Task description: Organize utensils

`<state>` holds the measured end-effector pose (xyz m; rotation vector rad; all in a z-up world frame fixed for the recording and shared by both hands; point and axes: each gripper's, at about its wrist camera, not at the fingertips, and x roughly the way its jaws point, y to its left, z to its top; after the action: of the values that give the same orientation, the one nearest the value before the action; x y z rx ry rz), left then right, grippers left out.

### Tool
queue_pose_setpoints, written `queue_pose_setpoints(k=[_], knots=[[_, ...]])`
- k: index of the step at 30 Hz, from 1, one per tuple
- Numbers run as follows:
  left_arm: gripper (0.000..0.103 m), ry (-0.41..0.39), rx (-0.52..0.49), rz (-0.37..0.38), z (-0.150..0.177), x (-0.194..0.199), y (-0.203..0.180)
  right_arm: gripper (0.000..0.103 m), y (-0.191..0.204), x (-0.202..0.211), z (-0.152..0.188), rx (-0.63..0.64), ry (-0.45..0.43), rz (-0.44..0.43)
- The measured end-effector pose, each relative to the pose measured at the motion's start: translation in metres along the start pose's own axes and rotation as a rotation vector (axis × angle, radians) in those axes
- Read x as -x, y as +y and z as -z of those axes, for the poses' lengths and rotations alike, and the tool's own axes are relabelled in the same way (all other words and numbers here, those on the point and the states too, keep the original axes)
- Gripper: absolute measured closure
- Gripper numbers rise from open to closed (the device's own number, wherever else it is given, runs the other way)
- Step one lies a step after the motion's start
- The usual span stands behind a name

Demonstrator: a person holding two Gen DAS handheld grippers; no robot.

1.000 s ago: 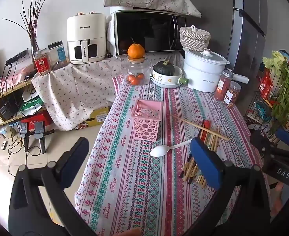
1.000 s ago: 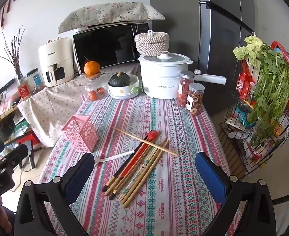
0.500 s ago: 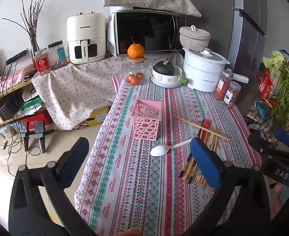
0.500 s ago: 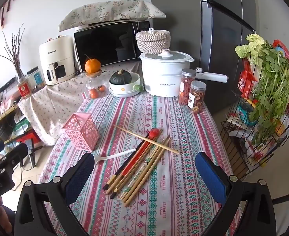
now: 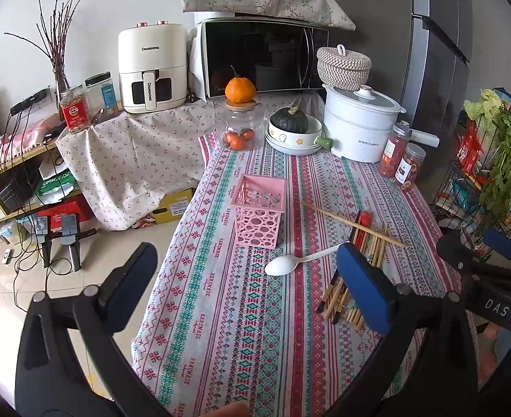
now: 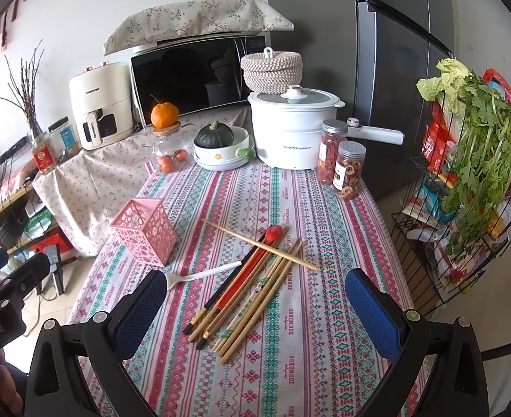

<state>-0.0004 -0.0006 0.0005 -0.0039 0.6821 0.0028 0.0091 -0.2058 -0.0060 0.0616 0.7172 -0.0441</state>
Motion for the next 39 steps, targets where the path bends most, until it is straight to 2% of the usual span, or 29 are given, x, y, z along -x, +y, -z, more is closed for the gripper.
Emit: queue_pose_setpoints(k=[39], knots=[[0.001,-0.001,-0.001,0.001,0.0009,0.0013,-0.0003,0.0,0.0035,-0.0034,0.0018,-0.006,0.013,-0.008]])
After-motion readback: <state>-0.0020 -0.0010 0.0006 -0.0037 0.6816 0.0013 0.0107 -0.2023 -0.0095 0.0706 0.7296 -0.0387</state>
